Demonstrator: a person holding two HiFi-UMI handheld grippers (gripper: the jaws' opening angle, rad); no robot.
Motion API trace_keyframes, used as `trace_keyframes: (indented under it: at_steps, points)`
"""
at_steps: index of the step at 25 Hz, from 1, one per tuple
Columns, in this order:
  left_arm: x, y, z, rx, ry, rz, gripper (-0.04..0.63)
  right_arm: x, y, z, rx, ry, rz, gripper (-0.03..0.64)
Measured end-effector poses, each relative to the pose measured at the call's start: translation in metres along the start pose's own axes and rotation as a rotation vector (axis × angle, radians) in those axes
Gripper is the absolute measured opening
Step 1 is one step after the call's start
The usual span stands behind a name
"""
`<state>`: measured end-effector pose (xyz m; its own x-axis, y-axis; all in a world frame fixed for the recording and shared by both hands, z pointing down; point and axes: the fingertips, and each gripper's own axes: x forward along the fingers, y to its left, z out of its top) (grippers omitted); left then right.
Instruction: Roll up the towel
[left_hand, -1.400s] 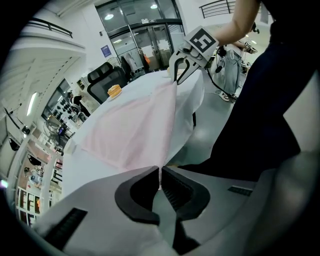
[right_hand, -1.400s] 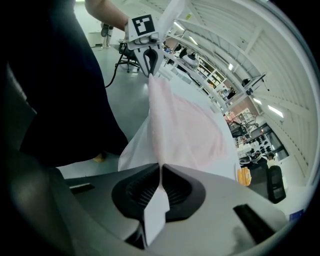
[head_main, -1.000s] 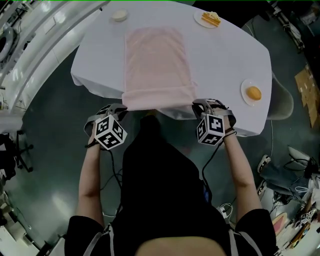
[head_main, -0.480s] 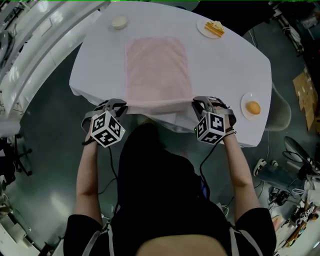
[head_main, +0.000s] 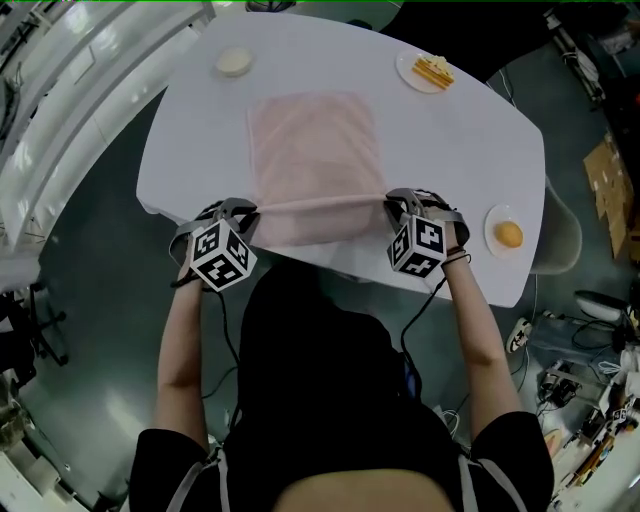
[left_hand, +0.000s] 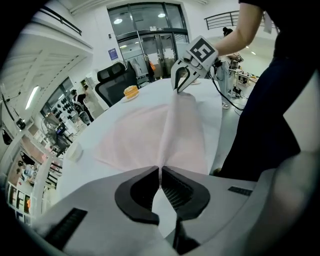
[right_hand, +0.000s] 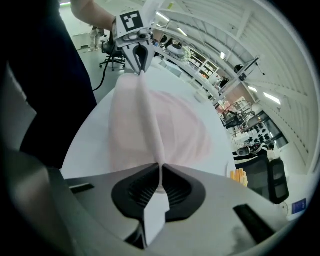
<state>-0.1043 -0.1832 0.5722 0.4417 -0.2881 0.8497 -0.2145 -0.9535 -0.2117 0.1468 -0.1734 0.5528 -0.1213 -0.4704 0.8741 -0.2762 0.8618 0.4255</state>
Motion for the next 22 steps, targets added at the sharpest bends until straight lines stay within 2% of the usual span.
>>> trace_keyframes:
  at_steps: [11,16,19,21,22]
  points:
    - [0.042,0.018,-0.015,0.008,0.049,-0.108,0.018,0.052,-0.010,-0.007,-0.007,0.083,0.074,0.023]
    - [0.050,0.022,-0.015,-0.036,0.037,-0.136,0.020,0.063,-0.013,-0.009,0.003,0.103,0.092,0.027]
    - [0.049,0.029,-0.016,-0.106,0.012,-0.104,0.032,0.063,-0.023,-0.009,0.032,0.103,0.049,0.100]
    - [0.046,0.038,-0.017,-0.154,0.000,-0.063,0.081,0.060,-0.034,-0.010,0.073,0.089,0.009,0.168]
    - [0.043,0.043,-0.017,-0.177,-0.006,-0.045,0.104,0.058,-0.041,-0.010,0.099,0.078,-0.008,0.181]
